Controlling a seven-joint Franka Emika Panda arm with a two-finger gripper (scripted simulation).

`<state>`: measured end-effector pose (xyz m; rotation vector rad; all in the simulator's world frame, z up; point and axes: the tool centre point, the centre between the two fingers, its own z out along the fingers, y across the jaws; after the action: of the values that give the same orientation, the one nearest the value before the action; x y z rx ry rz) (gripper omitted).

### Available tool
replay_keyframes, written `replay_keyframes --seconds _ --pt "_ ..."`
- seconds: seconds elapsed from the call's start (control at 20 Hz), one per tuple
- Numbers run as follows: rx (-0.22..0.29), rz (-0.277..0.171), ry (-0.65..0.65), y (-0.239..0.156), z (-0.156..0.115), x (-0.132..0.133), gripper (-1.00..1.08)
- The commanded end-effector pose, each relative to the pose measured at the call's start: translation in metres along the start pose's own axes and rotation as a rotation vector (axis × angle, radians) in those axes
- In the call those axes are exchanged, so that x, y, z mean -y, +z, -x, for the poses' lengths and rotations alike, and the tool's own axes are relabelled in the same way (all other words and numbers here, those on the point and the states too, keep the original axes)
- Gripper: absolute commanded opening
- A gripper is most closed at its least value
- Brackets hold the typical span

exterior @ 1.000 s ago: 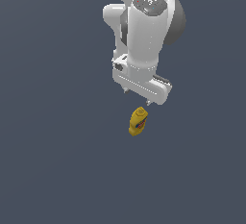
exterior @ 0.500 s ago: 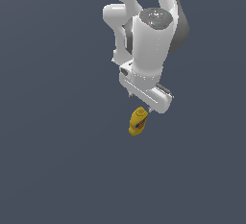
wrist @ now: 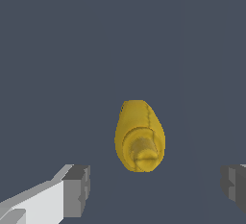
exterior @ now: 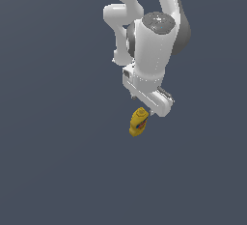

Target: Pick up the object and move it to a goal position.

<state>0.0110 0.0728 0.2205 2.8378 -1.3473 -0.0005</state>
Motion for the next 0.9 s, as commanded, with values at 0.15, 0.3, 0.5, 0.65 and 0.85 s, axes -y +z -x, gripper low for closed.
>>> replay_keyframes --seconds 0.15,0.3,0.5,0.65,0.85 --pt "0.0 0.0 0.001 0.006 0.0 0.0 1.0" --pt "0.0 0.0 0.002 0.017 0.0 0.0 1.0" --pt "0.0 0.0 0.003 0.038 0.001 -0.001 1.0" --pt "0.0 0.0 0.004 0.047 0.001 -0.001 1.0" --pt "0.0 0.0 0.004 0.05 0.0 0.0 1.0"
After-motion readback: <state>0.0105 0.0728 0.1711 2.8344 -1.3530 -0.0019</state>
